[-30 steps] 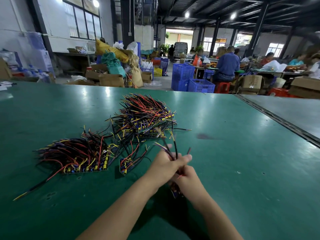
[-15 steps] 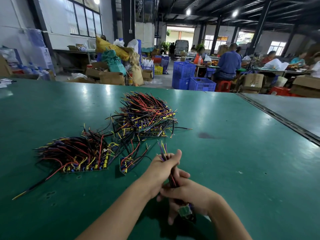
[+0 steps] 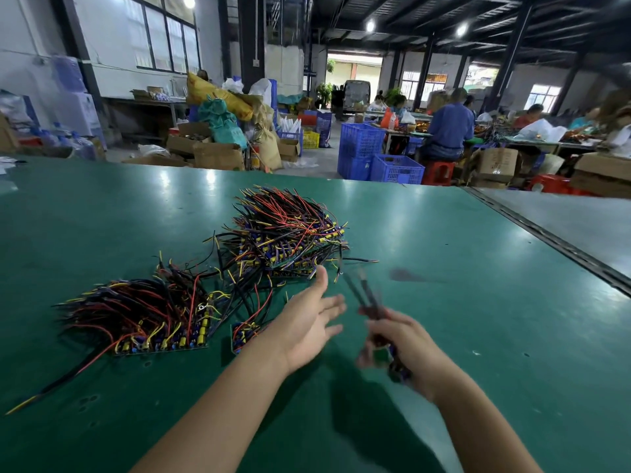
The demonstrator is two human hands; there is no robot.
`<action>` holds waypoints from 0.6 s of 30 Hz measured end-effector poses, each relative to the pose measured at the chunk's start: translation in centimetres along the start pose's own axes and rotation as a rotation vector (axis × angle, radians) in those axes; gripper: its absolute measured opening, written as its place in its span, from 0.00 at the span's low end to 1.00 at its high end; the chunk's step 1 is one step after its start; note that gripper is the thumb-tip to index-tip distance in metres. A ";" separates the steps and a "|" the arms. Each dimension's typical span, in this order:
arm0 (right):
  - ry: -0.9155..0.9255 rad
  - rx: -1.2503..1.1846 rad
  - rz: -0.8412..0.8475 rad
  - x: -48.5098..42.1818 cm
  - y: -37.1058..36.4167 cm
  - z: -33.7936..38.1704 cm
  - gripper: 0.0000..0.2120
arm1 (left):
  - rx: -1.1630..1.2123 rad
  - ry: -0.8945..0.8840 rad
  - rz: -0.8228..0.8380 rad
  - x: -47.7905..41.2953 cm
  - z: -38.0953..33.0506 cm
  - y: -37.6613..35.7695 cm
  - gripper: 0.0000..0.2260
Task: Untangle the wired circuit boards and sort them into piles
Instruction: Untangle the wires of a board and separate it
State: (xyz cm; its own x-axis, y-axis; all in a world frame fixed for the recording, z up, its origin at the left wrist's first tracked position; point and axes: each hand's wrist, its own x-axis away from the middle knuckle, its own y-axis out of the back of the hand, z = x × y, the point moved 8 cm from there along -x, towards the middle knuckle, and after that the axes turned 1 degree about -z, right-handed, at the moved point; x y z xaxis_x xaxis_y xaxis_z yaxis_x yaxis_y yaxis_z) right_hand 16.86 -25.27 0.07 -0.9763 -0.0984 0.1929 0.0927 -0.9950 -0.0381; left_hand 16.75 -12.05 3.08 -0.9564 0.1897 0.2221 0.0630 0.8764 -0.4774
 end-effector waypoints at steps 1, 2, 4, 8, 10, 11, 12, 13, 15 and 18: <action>0.024 0.107 -0.135 -1.3 2.0 0.4 0.08 | -0.109 -0.067 -0.005 0.8 -0.5 -0.1 0.21; 0.035 0.263 -0.257 -2.5 3.8 0.7 0.08 | -0.220 -0.138 -0.002 1.6 -0.7 -0.2 0.14; 0.035 0.678 -0.395 -4.7 6.5 1.0 0.06 | -0.418 -0.320 0.023 3.3 -0.9 -0.6 0.10; -0.067 1.126 -0.408 -7.0 8.5 0.4 0.05 | -0.712 -0.683 -0.108 5.7 -3.0 1.3 0.06; -0.119 1.190 -0.453 -7.3 9.0 0.4 0.12 | -0.949 -0.798 -0.252 6.2 -4.4 3.3 0.06; -0.143 1.227 -0.470 -7.4 9.1 0.5 0.16 | -1.035 -0.815 -0.306 6.1 -4.7 4.5 0.08; -0.167 1.270 -0.475 -7.4 9.0 0.5 0.19 | -1.099 -0.806 -0.354 5.9 -4.8 5.8 0.09; -0.189 1.314 -0.468 -7.4 8.8 0.4 0.21 | -1.150 -0.784 -0.393 5.7 -4.6 7.1 0.11; -0.223 1.369 -0.449 -7.4 8.6 0.3 0.25 | -1.236 -0.733 -0.450 5.1 -3.9 9.2 0.14; -0.243 1.379 -0.438 -7.3 8.5 0.7 0.32 | -1.333 -0.612 -0.450 4.1 -2.6 10.9 0.21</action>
State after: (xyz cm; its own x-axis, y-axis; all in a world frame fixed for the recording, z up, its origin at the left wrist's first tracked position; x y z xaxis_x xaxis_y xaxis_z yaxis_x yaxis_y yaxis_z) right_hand 24.89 -33.04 -0.99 -0.9319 0.3474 0.1043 0.0501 -0.1616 0.9856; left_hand 14.22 -0.60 1.03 -0.9118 -0.1048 -0.3971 -0.3721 0.6200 0.6908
